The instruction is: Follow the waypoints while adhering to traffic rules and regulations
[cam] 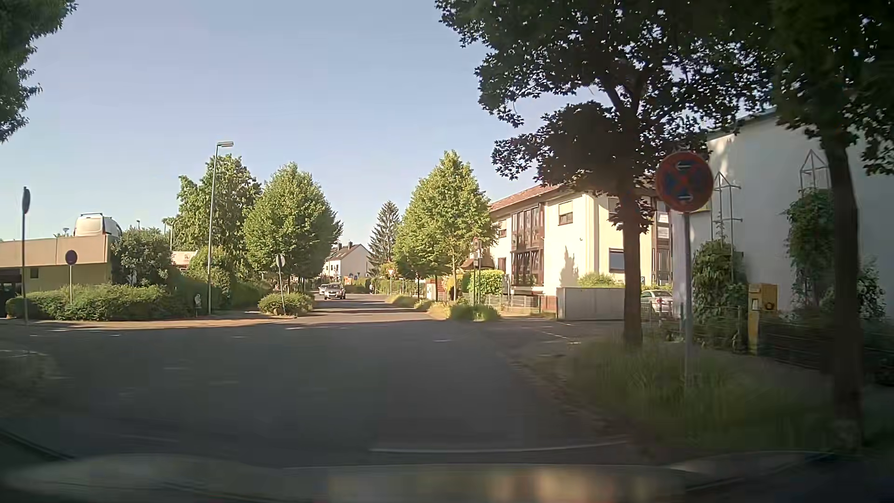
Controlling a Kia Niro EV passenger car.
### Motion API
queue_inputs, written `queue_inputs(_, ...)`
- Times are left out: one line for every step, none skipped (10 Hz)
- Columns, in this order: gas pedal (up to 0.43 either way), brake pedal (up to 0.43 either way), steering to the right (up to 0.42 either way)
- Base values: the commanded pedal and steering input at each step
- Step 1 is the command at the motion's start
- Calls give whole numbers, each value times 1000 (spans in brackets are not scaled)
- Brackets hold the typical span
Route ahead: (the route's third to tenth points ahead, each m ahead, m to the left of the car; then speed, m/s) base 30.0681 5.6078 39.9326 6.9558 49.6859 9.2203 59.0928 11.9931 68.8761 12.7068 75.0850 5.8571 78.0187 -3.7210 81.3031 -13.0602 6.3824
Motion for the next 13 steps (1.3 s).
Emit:
queue_inputs(79,0,-20)
queue_inputs(79,0,-20)
queue_inputs(79,0,-20)
queue_inputs(79,0,-20)
queue_inputs(79,0,-20)
queue_inputs(79,0,-21)
queue_inputs(79,0,-22)
queue_inputs(79,0,-22)
queue_inputs(79,0,-22)
queue_inputs(79,0,-22)
queue_inputs(79,0,-22)
queue_inputs(79,0,-22)
queue_inputs(79,0,-22)
